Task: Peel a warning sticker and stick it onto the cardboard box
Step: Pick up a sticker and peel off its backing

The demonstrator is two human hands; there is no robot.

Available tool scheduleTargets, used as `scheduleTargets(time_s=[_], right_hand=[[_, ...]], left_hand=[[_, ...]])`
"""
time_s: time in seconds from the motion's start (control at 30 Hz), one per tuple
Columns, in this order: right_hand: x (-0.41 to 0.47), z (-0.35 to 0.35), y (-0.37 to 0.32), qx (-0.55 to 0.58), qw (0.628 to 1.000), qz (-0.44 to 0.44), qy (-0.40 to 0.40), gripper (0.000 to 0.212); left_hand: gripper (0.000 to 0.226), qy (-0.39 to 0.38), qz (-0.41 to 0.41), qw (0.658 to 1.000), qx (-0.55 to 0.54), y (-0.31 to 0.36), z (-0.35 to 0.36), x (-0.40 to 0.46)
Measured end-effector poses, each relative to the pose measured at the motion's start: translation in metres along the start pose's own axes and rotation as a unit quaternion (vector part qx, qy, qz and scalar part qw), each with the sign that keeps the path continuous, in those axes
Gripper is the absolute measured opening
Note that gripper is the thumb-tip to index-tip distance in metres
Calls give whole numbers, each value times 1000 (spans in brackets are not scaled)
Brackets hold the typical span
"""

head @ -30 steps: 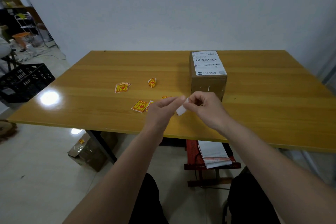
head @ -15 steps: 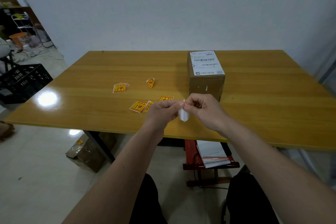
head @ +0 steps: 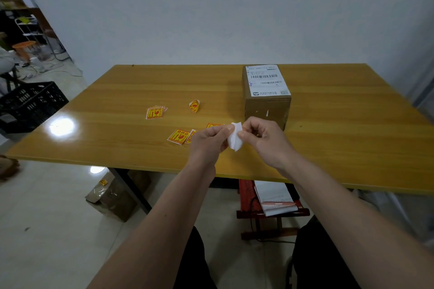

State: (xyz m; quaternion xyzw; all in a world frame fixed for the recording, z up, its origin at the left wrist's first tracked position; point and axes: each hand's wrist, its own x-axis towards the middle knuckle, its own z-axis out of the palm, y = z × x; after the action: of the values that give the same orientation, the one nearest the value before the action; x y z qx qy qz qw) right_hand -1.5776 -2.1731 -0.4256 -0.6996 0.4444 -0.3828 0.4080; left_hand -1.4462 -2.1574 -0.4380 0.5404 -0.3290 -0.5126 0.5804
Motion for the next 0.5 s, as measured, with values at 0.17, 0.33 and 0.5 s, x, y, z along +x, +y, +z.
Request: scheduleTargets(time_s=[0.17, 0.33, 0.5], right_hand=[[-2, 1, 1, 18, 1000, -8, 14, 18], [-3, 3, 5, 42, 999, -5, 31, 19], [-5, 4, 7, 63, 997, 3, 44, 17]], left_hand=[[11, 28, 4, 999, -20, -2, 4, -1], [16, 52, 6, 998, -30, -5, 7, -1], [13, 66, 2, 997, -47, -6, 9, 0]])
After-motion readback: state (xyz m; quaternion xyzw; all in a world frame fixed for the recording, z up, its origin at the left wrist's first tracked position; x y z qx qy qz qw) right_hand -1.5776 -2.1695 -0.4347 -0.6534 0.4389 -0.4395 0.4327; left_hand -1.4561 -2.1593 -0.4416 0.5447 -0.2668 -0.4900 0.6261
